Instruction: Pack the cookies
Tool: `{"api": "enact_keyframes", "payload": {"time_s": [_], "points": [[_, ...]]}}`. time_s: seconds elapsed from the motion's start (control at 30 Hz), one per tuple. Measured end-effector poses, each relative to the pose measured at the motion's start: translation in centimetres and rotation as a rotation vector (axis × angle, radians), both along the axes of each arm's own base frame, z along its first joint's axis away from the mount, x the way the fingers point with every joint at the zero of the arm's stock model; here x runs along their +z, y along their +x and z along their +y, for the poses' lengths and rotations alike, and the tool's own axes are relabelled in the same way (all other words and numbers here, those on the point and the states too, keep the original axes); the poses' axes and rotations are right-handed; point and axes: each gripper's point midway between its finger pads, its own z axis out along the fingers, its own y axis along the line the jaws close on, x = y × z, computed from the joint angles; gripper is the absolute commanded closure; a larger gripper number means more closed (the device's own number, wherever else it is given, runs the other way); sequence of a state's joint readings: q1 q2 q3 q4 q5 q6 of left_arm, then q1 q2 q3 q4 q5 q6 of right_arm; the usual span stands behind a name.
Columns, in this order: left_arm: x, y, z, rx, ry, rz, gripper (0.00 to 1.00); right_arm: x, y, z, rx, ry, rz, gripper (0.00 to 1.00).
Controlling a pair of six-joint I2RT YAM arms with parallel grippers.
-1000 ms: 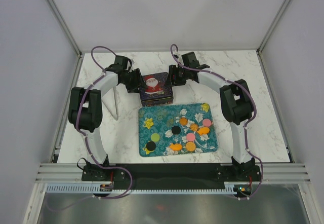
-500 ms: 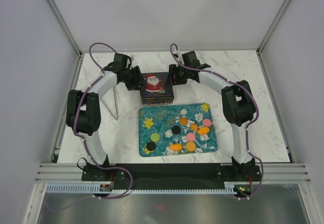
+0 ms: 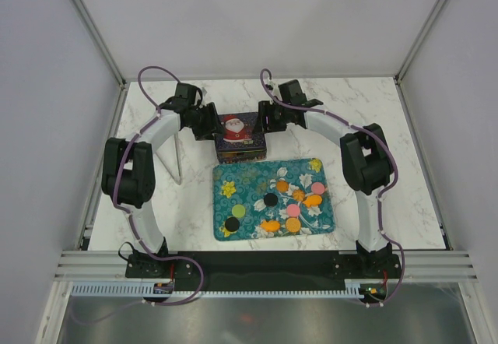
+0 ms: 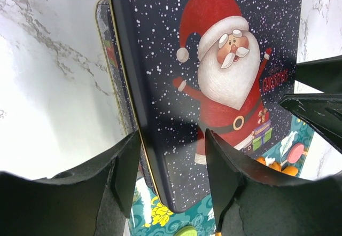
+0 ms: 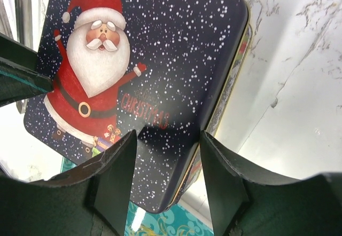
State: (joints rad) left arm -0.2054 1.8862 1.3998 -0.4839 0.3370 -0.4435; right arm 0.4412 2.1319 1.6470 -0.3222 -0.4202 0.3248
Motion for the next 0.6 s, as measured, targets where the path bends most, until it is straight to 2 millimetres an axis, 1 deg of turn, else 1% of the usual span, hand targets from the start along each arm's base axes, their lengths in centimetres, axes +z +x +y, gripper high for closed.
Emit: {"api": "enact_keyframes", "payload": {"time_s": [0.23, 0.43, 0.6], "points": [[-0.7, -0.9, 0.1, -0.005, 0.010, 0.018, 0.45, 0.2, -0.5, -0.2, 0.002, -0.003, 0.000, 0.41], [-0.5, -1.1, -0.1, -0.015, 0.023, 0.009, 0.46, 0.8, -0.8, -0.4, 0.003, -0.003, -0.012, 0.42], [-0.6, -1.3, -0.2, -0.019, 0.029, 0.009, 0.47, 0.9, -1.1, -0.6, 0.003, -0.002, -0.014, 0.41]]}}
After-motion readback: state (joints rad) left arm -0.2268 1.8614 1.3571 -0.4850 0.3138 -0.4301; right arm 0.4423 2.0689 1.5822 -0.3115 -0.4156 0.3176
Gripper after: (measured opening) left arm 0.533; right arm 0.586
